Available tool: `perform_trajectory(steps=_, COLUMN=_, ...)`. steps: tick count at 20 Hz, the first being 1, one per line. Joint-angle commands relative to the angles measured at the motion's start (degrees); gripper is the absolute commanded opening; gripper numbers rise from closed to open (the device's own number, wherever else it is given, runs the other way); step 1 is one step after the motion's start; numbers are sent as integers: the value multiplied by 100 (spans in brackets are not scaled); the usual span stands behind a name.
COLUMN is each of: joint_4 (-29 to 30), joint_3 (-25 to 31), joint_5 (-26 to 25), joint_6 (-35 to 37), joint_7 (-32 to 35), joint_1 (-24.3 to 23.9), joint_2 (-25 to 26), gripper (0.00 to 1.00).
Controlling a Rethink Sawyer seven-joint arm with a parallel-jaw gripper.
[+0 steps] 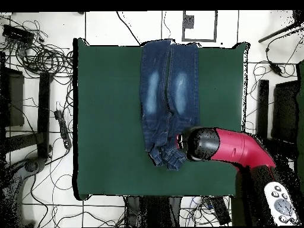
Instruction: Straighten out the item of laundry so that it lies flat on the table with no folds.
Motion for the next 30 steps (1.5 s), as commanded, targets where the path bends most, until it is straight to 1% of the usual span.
perform_trajectory(steps=1, joint_4=-25, joint_3=-264, joint_5=433, joint_6=272, joint_7=1575, joint_1=339, joint_2=217, gripper=100)
perform_trajectory(steps=4, joint_4=95, joint_3=-340, joint_5=492, joint_6=13, joint_7=1642, joint_1=414, joint_2=314, gripper=100)
perform_trajectory(steps=8, joint_4=447, joint_3=-263, joint_5=858, joint_6=-176, joint_7=1666, joint_1=385, joint_2=433, gripper=100)
perform_trajectory(steps=12, joint_4=627, joint_3=-289, joint_5=1102, joint_6=-221, joint_7=1662, joint_1=382, joint_2=566, gripper=100)
perform_trajectory(steps=16, joint_4=628, joint_3=-314, joint_5=1169, joint_6=-511, joint_7=1623, joint_1=391, joint_2=809, gripper=100)
perform_trajectory(steps=20, joint_4=705, joint_3=-348, joint_5=1334, joint_6=-654, joint_7=1667, joint_1=419, joint_2=891, gripper=100)
perform_trajectory(steps=23, joint_4=674, joint_3=-501, joint_5=1316, joint_6=-724, joint_7=1721, joint_1=536, joint_2=968, gripper=100)
perform_trajectory(steps=26, joint_4=718, joint_3=-677, joint_5=1277, joint_6=-992, joint_7=1821, joint_1=663, joint_2=1142, gripper=100)
perform_trajectory(steps=30, joint_4=781, joint_3=-859, joint_5=1325, joint_6=-1041, joint_7=1861, joint_1=790, joint_2=1281, gripper=100)
